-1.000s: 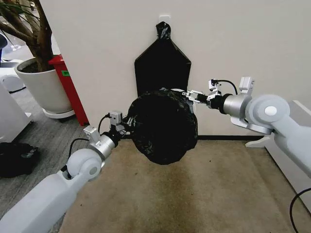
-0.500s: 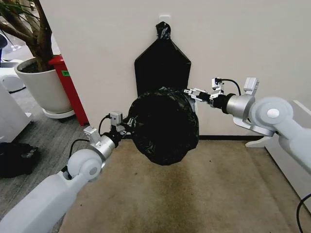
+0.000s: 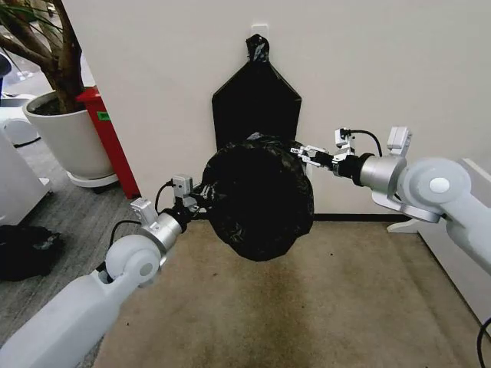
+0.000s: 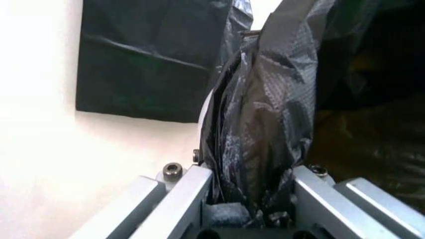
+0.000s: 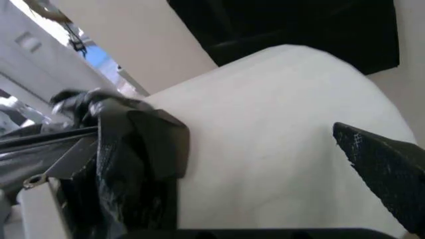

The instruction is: Place the garbage bag over the trash bin.

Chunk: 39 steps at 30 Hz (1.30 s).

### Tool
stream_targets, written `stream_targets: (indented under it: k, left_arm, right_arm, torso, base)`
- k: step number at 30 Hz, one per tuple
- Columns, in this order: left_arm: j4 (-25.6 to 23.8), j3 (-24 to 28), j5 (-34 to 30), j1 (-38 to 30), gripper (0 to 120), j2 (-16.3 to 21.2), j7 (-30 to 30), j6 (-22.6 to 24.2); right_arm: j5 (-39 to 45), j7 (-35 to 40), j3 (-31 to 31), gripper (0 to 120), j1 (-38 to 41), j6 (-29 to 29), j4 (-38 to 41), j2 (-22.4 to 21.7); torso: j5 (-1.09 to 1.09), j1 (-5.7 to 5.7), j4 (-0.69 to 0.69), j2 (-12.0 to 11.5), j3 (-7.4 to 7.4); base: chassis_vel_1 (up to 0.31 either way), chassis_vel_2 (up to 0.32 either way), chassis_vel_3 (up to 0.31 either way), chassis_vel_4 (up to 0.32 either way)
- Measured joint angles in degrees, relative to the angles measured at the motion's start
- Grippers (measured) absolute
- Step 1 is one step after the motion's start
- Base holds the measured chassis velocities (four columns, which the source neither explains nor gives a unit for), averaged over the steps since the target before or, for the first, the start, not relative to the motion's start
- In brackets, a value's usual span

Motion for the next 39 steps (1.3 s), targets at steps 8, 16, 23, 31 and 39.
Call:
stream_targets:
  k: [8, 16, 23, 31, 39]
  left_arm:
    - [-0.3, -0.1, -1.4, 0.3, 0, 0.2, -0.5, 0.8]
    - [0.4, 0.9, -1.8, -0.4, 0, -0.6, -2.0, 2.1]
    - [0.6, 0.8, -4.6, -0.1, 0, -0.6, -2.9, 3.2]
    - [0.6, 0.2, -14.8, -0.7, 0, -2.0, -12.2, 5.6]
    - [-1.4, -0.1, -29.5, -1.7, 0, -3.1, -26.0, 8.9]
  right_arm:
    - [1.1, -1.6, 2.3, 100, -1.9, -0.2, 0.3, -0.4]
    - [2.2, -0.4, 3.6, 100, -3.9, -0.8, 3.8, -0.6]
    - [2.7, -0.5, 4.3, 100, -4.0, -0.6, 3.7, -0.7]
    - [6.1, 5.8, 10.1, 100, -7.4, 0.7, 6.9, -0.4]
    - [7.7, 14.2, 23.6, 100, -22.1, 1.5, 11.8, 1.8]
  torso:
    - [-0.01, 0.0, 0.0, 0.0, 0.0]
    - [-0.02, 0.0, -0.01, 0.0, 0.0]
    - [-0.01, 0.0, 0.0, 0.0, 0.0]
    - [-0.02, 0.0, 0.0, 0.0, 0.0]
    - [0.0, 0.0, -0.01, 0.0, 0.0]
  base:
    - [0.0, 0.0, 0.0, 0.0]
    - [0.0, 0.0, 0.0, 0.0]
    - [0.0, 0.0, 0.0, 0.0]
    - [0.0, 0.0, 0.0, 0.0]
    - [0.0, 0.0, 0.0, 0.0]
